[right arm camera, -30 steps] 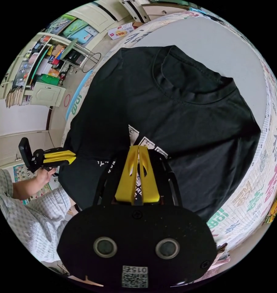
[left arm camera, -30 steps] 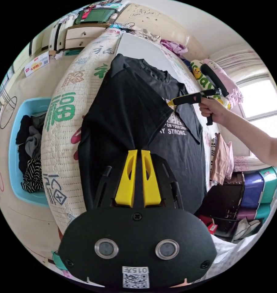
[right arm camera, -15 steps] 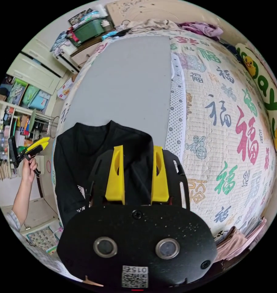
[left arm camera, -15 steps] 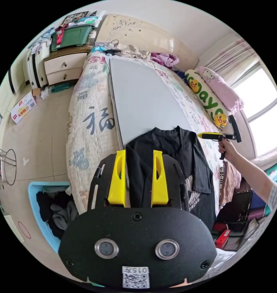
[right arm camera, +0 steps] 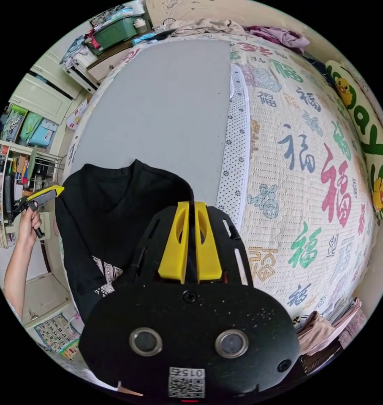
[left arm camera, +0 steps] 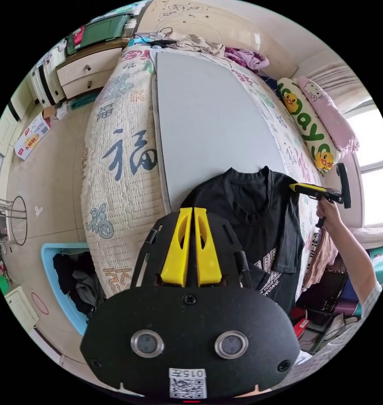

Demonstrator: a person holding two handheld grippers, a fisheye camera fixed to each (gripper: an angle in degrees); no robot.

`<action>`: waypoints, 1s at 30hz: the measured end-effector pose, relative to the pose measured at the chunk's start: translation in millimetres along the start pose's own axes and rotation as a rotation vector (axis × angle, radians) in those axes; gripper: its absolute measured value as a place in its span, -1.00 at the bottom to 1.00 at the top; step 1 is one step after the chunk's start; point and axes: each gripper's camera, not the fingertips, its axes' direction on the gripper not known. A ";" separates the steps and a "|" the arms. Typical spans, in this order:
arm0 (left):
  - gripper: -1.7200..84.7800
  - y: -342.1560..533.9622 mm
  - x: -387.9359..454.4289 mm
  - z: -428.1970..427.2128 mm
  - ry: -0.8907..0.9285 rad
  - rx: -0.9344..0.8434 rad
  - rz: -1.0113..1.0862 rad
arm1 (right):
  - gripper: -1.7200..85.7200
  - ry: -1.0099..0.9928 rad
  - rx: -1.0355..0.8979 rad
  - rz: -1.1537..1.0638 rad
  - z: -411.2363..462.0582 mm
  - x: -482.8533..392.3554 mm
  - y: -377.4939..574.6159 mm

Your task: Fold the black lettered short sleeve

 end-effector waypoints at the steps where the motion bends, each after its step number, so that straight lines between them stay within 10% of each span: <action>1: -0.97 2.8 3.5 -8.9 -0.023 0.013 0.011 | -0.94 -0.011 0.010 0.005 1.0 -0.7 2.5; 21: -0.98 164.8 15.0 -108.6 0.132 0.361 0.044 | -0.95 -0.286 0.267 -0.121 70.8 -52.5 187.2; 30: -0.98 434.0 -13.4 -63.3 0.272 0.009 -0.091 | -0.95 -0.446 -0.087 -0.123 211.3 -67.1 481.3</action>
